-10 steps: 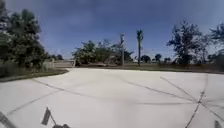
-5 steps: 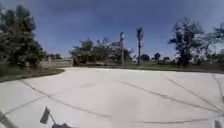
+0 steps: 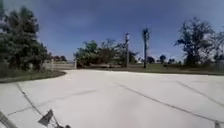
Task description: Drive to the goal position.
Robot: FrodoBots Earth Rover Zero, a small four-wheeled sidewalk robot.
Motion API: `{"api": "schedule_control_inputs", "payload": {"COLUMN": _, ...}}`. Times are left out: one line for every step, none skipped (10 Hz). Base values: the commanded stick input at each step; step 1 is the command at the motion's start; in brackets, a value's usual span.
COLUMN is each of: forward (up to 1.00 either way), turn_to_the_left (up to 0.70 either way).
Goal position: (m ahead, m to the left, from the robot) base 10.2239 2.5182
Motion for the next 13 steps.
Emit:
{"api": "schedule_control_inputs", "payload": {"forward": 0.85, "turn_to_the_left": 0.00}}
{"api": "schedule_control_inputs", "payload": {"forward": 0.85, "turn_to_the_left": 0.00}}
{"api": "schedule_control_inputs", "payload": {"forward": 0.85, "turn_to_the_left": 0.00}}
{"api": "schedule_control_inputs", "payload": {"forward": 0.85, "turn_to_the_left": 0.00}}
{"api": "schedule_control_inputs", "payload": {"forward": 0.85, "turn_to_the_left": 0.00}}
{"api": "schedule_control_inputs", "payload": {"forward": 0.85, "turn_to_the_left": 0.00}}
{"api": "schedule_control_inputs", "payload": {"forward": 0.85, "turn_to_the_left": 0.00}}
{"api": "schedule_control_inputs", "payload": {"forward": 0.85, "turn_to_the_left": 0.00}}
{"api": "schedule_control_inputs", "payload": {"forward": 0.85, "turn_to_the_left": 0.00}}
{"api": "schedule_control_inputs", "payload": {"forward": 0.85, "turn_to_the_left": 0.00}}
{"api": "schedule_control_inputs", "payload": {"forward": 0.85, "turn_to_the_left": 0.00}}
{"api": "schedule_control_inputs", "payload": {"forward": 0.85, "turn_to_the_left": 0.04}}
{"api": "schedule_control_inputs", "payload": {"forward": 0.85, "turn_to_the_left": 0.25}}
